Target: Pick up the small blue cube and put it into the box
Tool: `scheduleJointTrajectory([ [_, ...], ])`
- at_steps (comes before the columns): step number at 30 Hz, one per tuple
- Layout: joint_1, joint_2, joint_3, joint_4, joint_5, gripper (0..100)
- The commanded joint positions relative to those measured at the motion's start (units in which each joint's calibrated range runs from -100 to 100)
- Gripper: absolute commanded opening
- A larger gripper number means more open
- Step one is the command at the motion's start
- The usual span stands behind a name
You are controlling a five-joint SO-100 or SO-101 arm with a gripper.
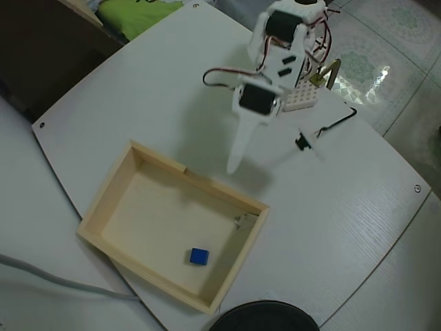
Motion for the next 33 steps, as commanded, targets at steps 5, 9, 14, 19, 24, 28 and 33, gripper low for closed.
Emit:
scheduleJointTrajectory([
  [5,0.2,-0.4,6.0,-11.2,-0.2,21],
  [9,2.1,-0.4,9.3,-17.0,-0.2,21],
  [14,5.9,-0.4,10.5,-19.1,-0.3,21],
  [19,8.3,-0.4,10.5,-18.2,-2.3,21],
  [24,8.4,-0.4,10.5,-14.9,-5.4,21],
  [28,8.4,-0.4,10.5,-12.2,-6.0,20],
  [33,8.5,-0.4,10.5,-11.9,-6.0,17],
])
